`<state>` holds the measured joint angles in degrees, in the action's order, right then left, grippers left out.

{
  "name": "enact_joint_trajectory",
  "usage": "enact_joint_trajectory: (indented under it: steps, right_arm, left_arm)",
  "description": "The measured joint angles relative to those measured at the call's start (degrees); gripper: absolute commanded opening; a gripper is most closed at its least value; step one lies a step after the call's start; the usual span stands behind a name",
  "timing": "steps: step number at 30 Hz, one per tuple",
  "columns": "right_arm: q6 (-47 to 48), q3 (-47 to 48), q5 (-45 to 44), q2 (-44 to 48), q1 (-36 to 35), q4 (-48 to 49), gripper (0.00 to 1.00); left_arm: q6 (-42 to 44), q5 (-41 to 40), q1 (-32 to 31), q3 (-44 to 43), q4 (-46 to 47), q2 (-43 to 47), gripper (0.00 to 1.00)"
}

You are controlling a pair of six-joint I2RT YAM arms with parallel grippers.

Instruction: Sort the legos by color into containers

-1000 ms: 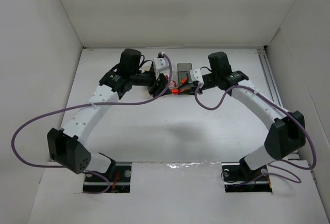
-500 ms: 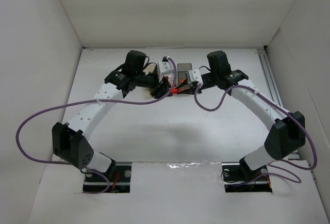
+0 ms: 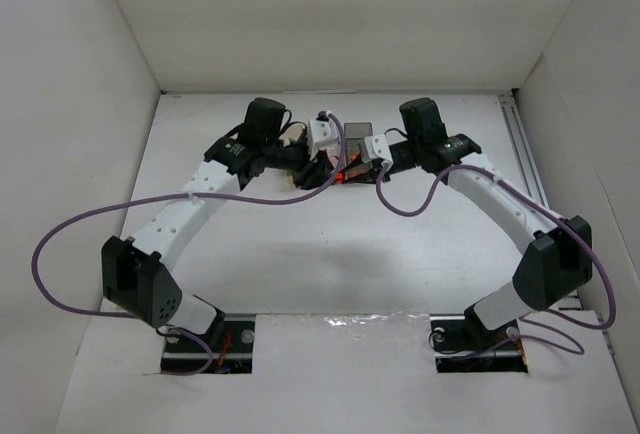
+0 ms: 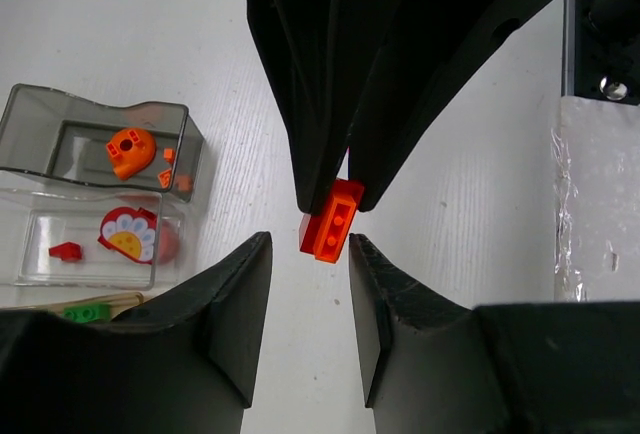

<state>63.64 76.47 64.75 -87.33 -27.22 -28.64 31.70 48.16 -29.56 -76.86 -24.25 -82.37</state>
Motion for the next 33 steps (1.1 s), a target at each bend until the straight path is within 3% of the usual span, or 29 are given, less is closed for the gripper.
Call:
enact_joint_trajectory:
  steps: [6,15,21,30,33]
  right_arm:
    - [0.04,0.98,0.07,-0.02,-0.04,-0.52,0.0]
    - [0.04,2.1,0.0,-0.87,-0.15,-1.9,0.0]
    - [0.07,2.25,-0.04,-1.01,-0.33,-2.64,0.0]
    - [0.24,2.25,-2.05,-1.44,-0.61,-2.95,0.0]
    - [0.26,2.25,-2.93,-1.68,-0.61,-3.02,0.0]
  left_arm:
    - [1.77,0.07,-0.92,0.0,0.39,0.02,0.3]
    - [4.48,-0.02,-1.7,0.13,-0.2,0.31,0.13]
    - [4.92,-0.9,-1.99,1.66,0.42,1.9,0.1]
    - [4.7,-0.68,-2.01,2.36,1.42,3.02,0.37]
    - [4.63,-0.2,-2.05,2.36,1.68,3.5,0.39]
